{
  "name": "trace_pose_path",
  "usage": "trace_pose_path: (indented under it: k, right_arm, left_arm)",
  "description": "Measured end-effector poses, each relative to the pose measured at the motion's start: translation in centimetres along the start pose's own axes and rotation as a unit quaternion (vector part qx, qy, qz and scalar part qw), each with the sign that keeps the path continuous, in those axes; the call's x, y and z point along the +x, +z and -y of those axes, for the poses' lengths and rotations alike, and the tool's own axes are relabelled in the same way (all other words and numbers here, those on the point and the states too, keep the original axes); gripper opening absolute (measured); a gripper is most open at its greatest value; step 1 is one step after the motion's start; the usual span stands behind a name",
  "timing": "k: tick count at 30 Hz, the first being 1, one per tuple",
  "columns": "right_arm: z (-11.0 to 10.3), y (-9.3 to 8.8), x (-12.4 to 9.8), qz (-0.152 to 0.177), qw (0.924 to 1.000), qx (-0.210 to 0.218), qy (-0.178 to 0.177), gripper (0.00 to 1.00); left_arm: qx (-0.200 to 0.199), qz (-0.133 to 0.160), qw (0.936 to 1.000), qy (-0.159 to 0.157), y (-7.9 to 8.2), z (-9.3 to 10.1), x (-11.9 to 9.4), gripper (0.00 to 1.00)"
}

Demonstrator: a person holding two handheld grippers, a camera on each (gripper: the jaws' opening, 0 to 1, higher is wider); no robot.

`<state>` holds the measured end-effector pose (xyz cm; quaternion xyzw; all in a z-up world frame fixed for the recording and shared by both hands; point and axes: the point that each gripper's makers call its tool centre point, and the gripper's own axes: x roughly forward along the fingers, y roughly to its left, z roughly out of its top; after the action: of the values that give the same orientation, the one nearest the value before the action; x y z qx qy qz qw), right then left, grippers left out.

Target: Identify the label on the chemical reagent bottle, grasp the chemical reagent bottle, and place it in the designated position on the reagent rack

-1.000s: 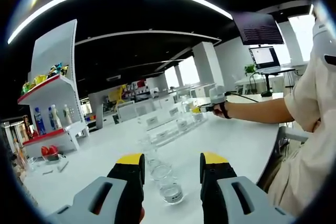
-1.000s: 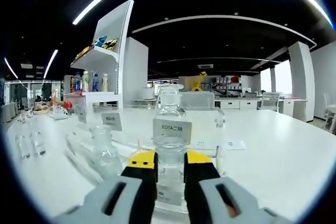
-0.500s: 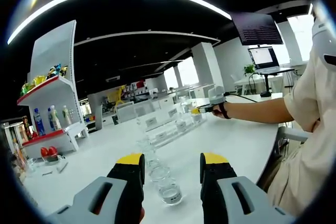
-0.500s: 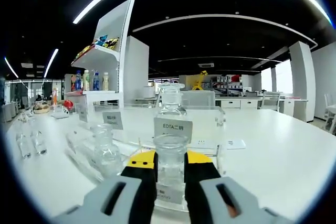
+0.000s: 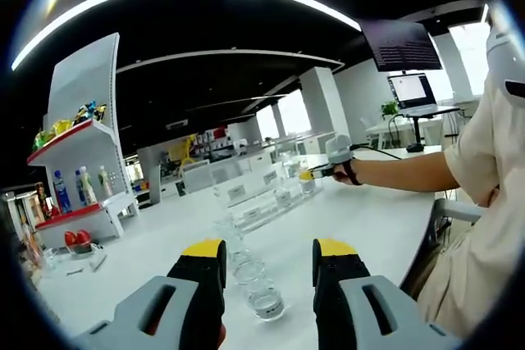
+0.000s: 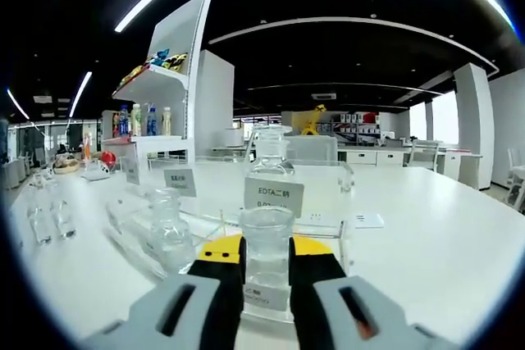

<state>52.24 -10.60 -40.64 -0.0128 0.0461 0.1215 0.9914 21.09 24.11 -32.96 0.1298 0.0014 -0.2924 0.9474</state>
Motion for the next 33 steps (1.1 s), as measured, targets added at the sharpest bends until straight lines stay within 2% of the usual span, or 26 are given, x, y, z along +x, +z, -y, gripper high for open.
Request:
trace_pose_path:
  k: [9, 17, 23, 33]
  right_arm:
    - [0.4, 0.0, -0.4, -0.007, 0.9999, -0.012, 0.000, 0.27]
    - [-0.3, -0.1, -1.6, -0.004, 0.9997, -0.022, 0.005, 0.29]
    - [-0.5, 0.9, -2.9, 0.006, 0.9998, -0.021, 0.002, 0.29]
    - [-1.0, 2.1, -5.0, 0.002, 0.9994, -0.033, 0.012, 0.30]
  left_arm:
    - [0.000, 0.003, 1.0000, -0.002, 0.2, 0.2, 0.0, 0.43]
    - [-0.007, 0.005, 1.0000, 0.001, 0.2, 0.0, 0.0, 0.43]
    - [-0.016, 0.009, 0.9998, 0.012, 0.2, -0.6, -0.2, 0.43]
    - [-0.028, 0.015, 0.9994, 0.011, -0.1, -0.5, 0.1, 0.44]
